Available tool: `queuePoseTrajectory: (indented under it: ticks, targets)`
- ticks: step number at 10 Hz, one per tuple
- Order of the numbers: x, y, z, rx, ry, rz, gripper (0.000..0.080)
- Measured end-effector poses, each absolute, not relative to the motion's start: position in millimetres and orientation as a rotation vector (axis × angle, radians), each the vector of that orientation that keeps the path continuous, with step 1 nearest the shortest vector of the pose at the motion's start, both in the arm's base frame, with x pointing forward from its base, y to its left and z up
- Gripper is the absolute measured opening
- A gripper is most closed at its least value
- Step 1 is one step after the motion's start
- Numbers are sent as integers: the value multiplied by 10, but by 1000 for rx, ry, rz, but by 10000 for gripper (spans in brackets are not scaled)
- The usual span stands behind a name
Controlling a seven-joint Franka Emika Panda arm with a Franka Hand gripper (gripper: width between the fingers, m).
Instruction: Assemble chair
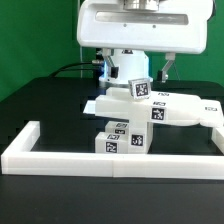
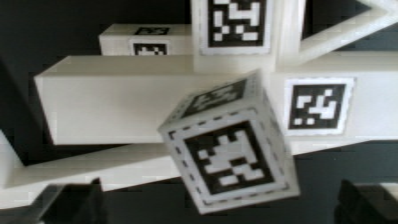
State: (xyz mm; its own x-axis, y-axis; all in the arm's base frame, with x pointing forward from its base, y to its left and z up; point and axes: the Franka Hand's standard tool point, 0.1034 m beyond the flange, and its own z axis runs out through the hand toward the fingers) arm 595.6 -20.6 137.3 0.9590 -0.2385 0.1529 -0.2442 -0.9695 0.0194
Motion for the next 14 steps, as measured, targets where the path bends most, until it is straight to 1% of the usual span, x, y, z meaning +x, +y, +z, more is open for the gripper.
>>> queuePoseTrajectory:
  ticks: [3,4,7,8,9,12,14]
  targets:
    - [5914,-247,1383,3097,-393,246,649]
    - [5863,-289,1419,3143,-491,258,649]
    - [5861,-241,1501,3180,-583,254,649]
    - [5858,-231,1502,3180,-611,256,649]
    - [5846,-204,1456,3169,-627,241,649]
    - [5843,-215,1443,3167,-627,240,649]
    - [5860,-129,1380,3164,-528,288,649]
